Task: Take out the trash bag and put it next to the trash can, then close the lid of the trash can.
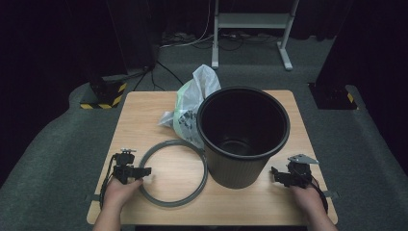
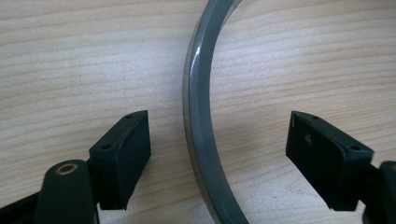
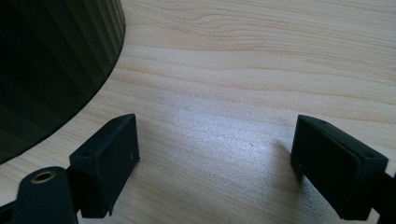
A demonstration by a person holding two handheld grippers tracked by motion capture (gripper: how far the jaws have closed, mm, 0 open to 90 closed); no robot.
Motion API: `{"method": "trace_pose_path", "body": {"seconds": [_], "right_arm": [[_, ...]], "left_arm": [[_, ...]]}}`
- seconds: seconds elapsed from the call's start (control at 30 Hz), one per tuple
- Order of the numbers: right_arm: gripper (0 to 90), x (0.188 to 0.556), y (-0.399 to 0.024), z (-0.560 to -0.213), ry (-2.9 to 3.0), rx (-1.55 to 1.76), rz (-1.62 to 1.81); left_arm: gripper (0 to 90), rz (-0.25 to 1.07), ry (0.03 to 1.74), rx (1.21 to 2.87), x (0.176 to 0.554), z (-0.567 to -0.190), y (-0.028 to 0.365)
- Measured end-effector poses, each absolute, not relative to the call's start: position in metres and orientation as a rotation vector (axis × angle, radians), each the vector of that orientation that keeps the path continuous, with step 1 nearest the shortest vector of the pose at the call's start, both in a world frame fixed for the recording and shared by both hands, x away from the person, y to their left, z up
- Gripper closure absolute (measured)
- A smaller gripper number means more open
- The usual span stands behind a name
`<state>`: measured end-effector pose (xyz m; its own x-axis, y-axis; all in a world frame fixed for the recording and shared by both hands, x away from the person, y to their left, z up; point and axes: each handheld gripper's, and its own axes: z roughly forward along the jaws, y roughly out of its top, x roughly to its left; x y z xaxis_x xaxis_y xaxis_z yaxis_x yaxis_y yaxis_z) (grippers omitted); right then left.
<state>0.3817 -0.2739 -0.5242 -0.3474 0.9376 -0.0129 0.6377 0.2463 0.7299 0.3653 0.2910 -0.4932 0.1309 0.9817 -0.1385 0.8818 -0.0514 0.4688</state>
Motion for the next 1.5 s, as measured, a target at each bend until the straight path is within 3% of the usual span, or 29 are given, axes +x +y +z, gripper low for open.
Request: {"method": "trace_pose_path", "body": {"seconds": [0.3,0.4,0.67,0.93,1.2,1.5], "right_arm": [[13.7,0.384,-0.271,-0.524,2.08,1.429,0.886],[13.8,0.384,-0.27,-0.525,2.076,1.431,0.887],[13.8,0.384,-0.268,-0.524,2.086,1.423,0.889],[13.8,0.384,-0.265,-0.525,2.09,1.42,0.897],[13.6,0.386,-0.264,-0.525,2.1,1.408,0.9],[14.2,0.386,-0.263,-0.525,2.103,1.41,0.907]], "left_arm": [[28.2,0.333,1.795,2.071,0.368,-0.497,0.28],[30.9,0.349,1.795,2.174,0.376,-0.495,0.274],[34.9,0.209,1.904,2.261,0.397,-0.488,0.27],[45.9,0.096,2.048,2.286,0.417,-0.484,0.272],[68.9,0.094,2.09,2.26,0.417,-0.482,0.274],[75.6,0.09,2.112,2.259,0.417,-0.482,0.273]]}}
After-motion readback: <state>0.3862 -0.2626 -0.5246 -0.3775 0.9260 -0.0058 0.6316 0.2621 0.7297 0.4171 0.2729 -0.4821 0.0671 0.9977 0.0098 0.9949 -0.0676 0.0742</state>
